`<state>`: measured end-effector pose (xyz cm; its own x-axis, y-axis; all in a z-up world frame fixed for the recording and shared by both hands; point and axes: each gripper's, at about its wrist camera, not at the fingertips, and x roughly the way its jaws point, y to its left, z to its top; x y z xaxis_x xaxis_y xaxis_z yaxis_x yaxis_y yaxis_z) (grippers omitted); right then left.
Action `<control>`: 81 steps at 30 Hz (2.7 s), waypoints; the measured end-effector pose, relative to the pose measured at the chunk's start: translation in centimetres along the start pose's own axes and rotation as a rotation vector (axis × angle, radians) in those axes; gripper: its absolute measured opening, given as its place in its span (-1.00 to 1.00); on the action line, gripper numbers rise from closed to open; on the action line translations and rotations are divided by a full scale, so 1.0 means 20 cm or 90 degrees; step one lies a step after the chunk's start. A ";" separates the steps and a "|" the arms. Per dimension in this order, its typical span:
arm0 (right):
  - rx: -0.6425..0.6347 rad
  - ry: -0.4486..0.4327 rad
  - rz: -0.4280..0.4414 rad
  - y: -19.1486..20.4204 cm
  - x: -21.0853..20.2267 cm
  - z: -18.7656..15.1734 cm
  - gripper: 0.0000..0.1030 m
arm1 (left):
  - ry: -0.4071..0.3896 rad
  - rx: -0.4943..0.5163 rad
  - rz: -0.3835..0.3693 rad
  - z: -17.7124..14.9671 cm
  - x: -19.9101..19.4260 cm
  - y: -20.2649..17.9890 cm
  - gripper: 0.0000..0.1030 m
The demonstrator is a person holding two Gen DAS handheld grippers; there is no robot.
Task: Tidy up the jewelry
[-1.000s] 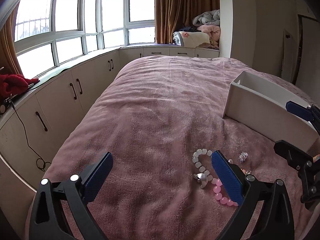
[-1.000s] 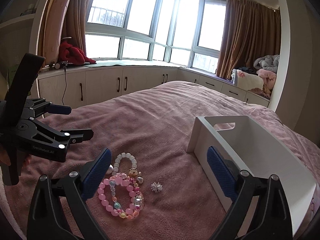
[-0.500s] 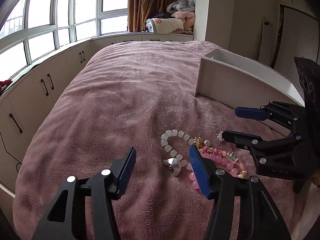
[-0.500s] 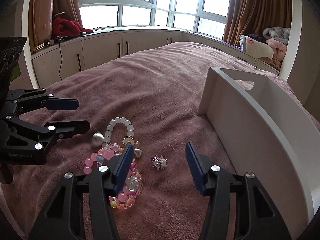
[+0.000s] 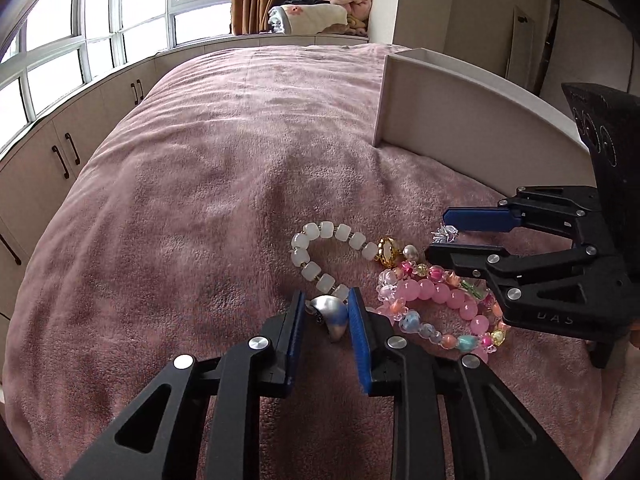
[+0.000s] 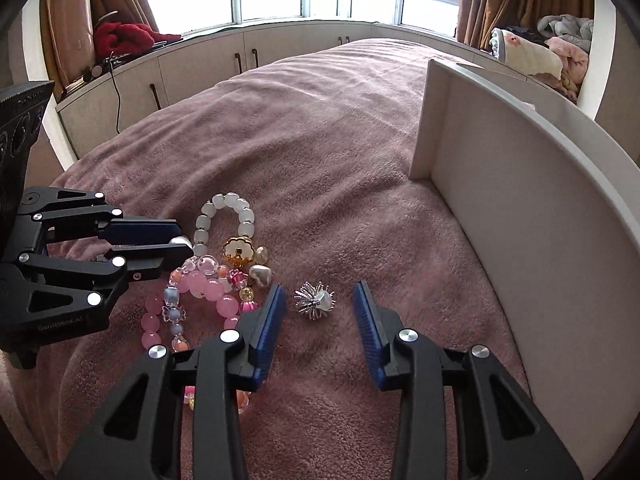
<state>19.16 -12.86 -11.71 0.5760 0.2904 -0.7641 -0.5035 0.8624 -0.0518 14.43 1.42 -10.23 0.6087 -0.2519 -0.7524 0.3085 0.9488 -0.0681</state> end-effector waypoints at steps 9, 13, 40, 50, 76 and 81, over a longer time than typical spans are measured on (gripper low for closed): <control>0.004 -0.006 0.024 0.00 -0.02 0.02 -0.60 | -0.004 -0.023 -0.014 0.01 -0.03 0.03 -0.55; -0.004 -0.018 0.023 0.01 -0.05 0.03 -0.60 | -0.019 -0.032 -0.011 0.02 -0.08 0.04 -0.55; 0.021 -0.211 0.027 -0.01 -0.65 0.07 -0.60 | -0.100 -0.072 0.079 0.03 -0.49 0.08 -0.55; 0.047 -0.314 0.051 -0.06 -0.91 0.08 -0.60 | -0.131 -0.035 0.106 0.18 -0.66 -0.03 -0.54; 0.219 -0.461 -0.026 -0.59 -1.29 -0.09 -0.60 | -0.118 0.121 0.035 0.92 -0.57 -0.77 -0.53; 0.241 -0.463 -0.038 -0.67 -1.29 -0.11 -0.60 | -0.112 0.138 0.020 1.00 -0.49 -0.90 -0.53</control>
<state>9.59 -32.80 7.19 0.9340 0.3231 -0.1527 -0.2821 0.9288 0.2402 17.64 -17.06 11.49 0.7320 -0.2695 -0.6257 0.4250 0.8984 0.1103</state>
